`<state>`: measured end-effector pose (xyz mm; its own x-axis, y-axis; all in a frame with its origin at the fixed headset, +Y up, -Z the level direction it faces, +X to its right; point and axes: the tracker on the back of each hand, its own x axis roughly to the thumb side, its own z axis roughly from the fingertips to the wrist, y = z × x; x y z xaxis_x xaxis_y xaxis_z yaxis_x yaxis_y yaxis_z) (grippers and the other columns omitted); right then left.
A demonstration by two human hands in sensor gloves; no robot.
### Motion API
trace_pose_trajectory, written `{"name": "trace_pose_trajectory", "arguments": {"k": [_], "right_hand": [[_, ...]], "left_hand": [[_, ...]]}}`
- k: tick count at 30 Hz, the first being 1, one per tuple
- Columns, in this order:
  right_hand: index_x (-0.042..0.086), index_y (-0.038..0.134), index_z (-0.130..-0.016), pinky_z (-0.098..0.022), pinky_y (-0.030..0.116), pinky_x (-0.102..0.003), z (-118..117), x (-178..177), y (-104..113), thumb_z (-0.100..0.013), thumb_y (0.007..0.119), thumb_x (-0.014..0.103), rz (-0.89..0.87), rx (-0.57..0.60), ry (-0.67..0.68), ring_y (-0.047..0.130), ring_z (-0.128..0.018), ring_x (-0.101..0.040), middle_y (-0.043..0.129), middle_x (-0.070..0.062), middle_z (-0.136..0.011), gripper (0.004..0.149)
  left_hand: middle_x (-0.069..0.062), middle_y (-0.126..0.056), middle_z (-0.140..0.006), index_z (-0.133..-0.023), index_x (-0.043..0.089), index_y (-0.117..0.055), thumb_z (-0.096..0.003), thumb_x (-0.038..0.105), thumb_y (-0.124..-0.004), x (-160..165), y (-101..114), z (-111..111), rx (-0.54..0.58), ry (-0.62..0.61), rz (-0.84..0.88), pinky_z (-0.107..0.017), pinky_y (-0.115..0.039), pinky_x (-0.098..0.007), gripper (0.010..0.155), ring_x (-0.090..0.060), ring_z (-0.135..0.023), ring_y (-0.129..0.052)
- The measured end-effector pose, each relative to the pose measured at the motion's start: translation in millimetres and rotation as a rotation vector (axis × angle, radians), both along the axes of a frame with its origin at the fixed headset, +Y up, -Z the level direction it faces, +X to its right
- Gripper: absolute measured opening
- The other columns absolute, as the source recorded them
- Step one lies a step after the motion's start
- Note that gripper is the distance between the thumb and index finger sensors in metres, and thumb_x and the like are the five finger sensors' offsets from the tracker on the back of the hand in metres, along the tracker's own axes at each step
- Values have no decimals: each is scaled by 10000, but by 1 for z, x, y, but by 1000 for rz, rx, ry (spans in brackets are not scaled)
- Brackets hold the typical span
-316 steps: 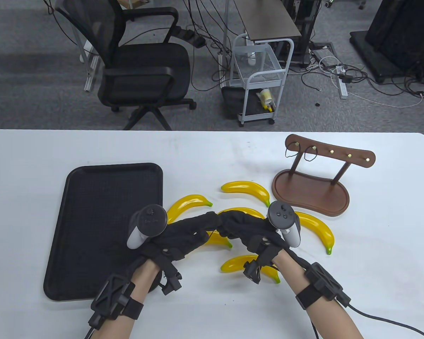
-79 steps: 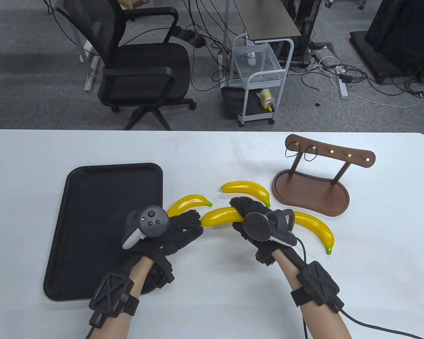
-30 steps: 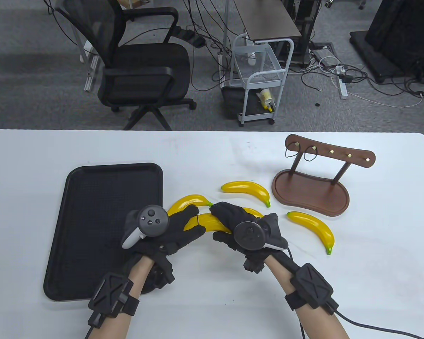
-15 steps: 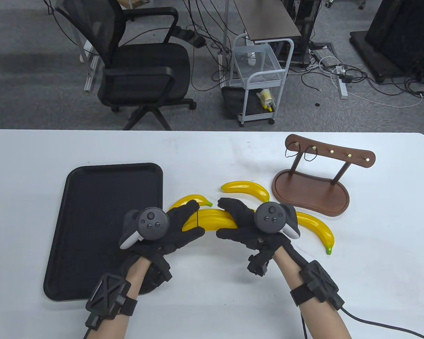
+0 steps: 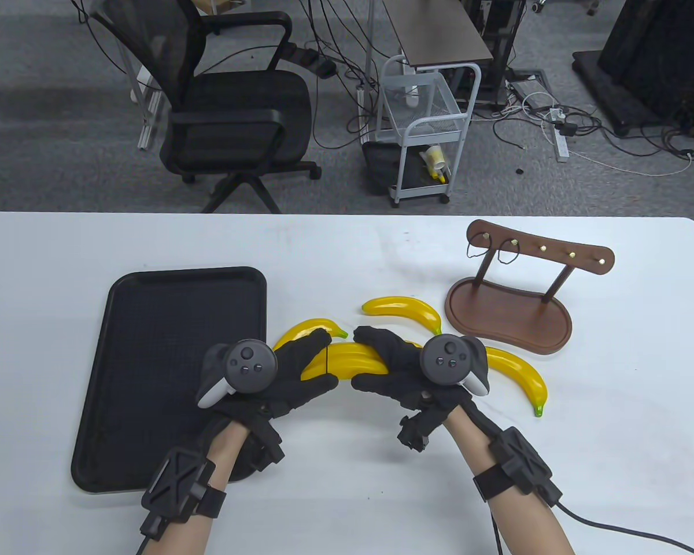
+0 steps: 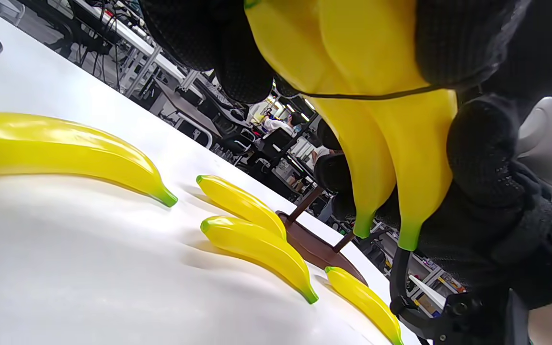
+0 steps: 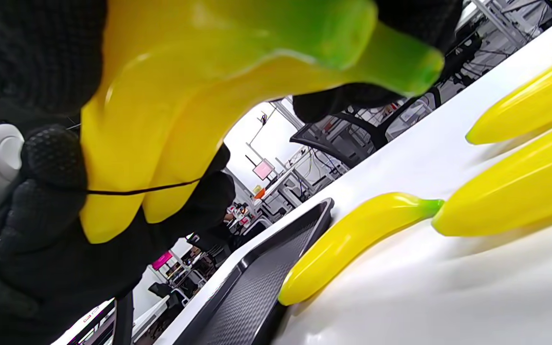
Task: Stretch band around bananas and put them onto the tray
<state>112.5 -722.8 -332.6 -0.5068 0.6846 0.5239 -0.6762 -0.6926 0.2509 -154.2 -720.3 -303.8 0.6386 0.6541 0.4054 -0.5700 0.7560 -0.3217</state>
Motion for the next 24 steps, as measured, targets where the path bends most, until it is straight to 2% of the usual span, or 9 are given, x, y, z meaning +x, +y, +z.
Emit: {"name": "trace_pose_trajectory", "arguments": {"k": [10,24], "right_hand": [[122,611,-1065,-502,801,-524,3,-2,1,-427,828,623,5,39,-10,905,-745,-384,748,-142,-1041,840],[126,599,-1070,-511,790,-529,8,-10,-1,-434,822,617,45,55,5,890,-760,-386,733,-140,-1050,834]], "left_hand": [[-52,-585,-1234,-1181,229,-429,-559,602,-714,5,-1,2,-13,-15,-26,-843,-548,-550,779,-349,-1083,-717],[-8,-572,-1238,-1174,271,-433,-548,615,-721,10,-4,3,-13,-18,-43,-840,-573,-536,770,-323,-1065,-746]]}}
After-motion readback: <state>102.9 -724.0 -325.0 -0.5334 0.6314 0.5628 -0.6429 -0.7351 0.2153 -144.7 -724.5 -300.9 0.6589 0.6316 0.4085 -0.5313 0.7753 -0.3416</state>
